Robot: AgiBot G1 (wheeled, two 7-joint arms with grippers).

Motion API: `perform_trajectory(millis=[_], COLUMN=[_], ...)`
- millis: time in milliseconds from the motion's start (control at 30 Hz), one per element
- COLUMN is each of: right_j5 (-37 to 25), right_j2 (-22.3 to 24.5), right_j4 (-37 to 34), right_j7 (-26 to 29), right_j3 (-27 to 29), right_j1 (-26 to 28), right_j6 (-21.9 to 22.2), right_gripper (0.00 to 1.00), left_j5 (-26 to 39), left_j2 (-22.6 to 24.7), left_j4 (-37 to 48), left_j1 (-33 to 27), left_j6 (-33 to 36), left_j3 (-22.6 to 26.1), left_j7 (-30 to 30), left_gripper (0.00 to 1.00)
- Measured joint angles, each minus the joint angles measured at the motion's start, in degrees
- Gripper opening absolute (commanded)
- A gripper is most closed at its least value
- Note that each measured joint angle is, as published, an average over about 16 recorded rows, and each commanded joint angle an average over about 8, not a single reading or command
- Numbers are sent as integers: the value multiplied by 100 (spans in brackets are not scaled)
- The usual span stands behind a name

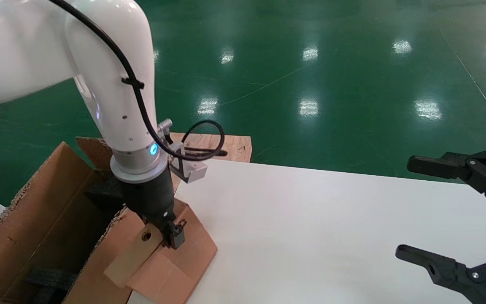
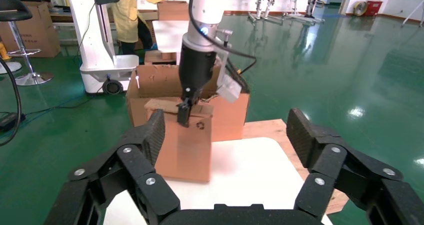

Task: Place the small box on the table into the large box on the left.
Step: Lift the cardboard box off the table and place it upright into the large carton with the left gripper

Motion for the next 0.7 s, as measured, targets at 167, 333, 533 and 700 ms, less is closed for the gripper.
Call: perform_trajectory(millis=[167, 333, 533, 700], right_j5=[1, 1, 2, 3], right_j2=[0, 1, 1, 1], right_j4=[-1, -1, -1, -1], right_j7=[-1, -1, -2, -2], right_j3=[-1, -2, -3, -4], right_j1=[1, 1, 1, 2], right_j6=[0, 0, 1, 1], right_gripper=[100, 100, 100, 100], left_j5=[104, 221, 398, 633], left_j2=[2, -44, -193, -369], left_j4=[277, 743, 1478, 2128], left_j1=[-368, -913, -1605, -2072], left_j6=[-87, -190, -270, -288], left_j3=[-127, -336, -552, -599], left_j7=[364, 951, 1832, 2525], left_gripper=[0, 0, 0, 0])
